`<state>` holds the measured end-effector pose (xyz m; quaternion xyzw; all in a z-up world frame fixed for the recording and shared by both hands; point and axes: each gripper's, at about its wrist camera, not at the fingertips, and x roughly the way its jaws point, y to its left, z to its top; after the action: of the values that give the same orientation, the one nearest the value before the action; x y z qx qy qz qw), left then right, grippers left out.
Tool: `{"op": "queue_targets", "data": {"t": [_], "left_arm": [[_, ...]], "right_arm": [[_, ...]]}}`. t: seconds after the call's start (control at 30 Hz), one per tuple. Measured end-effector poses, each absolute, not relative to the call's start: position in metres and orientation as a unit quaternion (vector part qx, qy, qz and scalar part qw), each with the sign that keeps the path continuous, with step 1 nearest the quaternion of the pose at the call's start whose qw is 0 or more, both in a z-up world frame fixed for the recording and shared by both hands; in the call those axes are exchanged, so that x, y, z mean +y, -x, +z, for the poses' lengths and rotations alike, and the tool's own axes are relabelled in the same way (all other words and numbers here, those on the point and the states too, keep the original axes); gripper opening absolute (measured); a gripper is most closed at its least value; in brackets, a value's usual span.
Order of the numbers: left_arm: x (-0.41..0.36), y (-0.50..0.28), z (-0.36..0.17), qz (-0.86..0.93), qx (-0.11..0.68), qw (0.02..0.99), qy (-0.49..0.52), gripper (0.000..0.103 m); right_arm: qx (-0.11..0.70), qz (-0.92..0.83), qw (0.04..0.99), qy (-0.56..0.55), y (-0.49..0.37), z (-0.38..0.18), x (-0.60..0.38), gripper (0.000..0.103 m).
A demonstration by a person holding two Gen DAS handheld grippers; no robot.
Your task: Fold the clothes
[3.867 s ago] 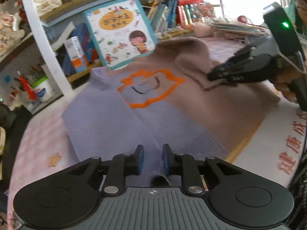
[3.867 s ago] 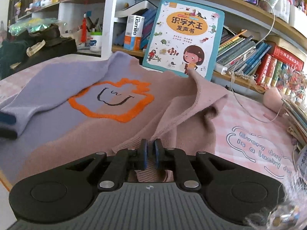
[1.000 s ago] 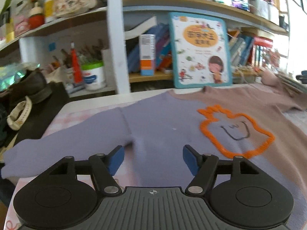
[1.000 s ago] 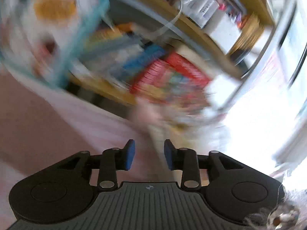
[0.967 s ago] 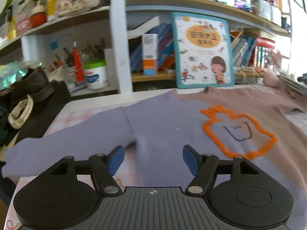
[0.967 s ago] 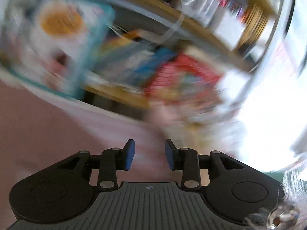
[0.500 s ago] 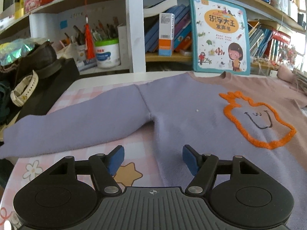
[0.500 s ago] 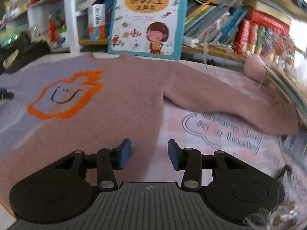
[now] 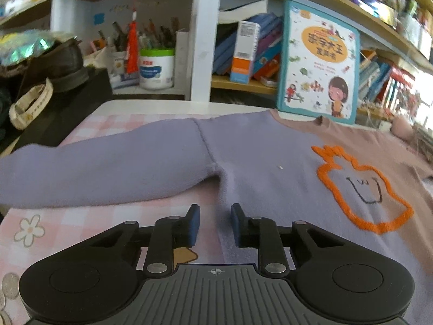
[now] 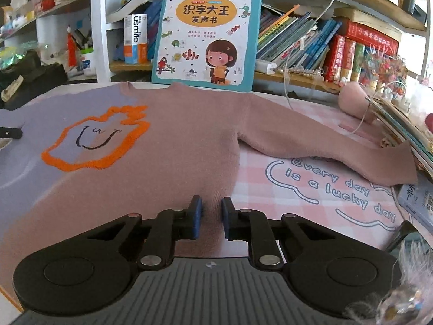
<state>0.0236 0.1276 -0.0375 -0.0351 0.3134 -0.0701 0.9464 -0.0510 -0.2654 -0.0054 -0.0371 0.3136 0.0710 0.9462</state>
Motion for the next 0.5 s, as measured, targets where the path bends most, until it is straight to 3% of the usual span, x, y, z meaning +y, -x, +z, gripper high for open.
{"op": "queue_targets", "data": {"t": [0.27,0.3,0.37,0.5], "left_arm": [[0.123,-0.025,-0.04,-0.092,0.309,0.946,0.04,0.024],[0.123,-0.027,-0.04,-0.093,0.309,0.946,0.044,0.022],[0.123,-0.033,-0.041,-0.094,0.31,0.945,0.046,0.008],[0.126,-0.042,-0.04,-0.09,0.311,0.945,0.043,0.005]], "right_arm": [[0.319,0.068,0.945,0.03,0.057,-0.005,-0.268,0.016],[0.319,0.068,0.945,0.031,0.057,-0.005,-0.267,0.015],[0.317,0.068,0.945,0.033,0.057,-0.006,-0.266,0.013],[0.312,0.071,0.947,0.031,0.055,-0.007,-0.262,0.011]]}}
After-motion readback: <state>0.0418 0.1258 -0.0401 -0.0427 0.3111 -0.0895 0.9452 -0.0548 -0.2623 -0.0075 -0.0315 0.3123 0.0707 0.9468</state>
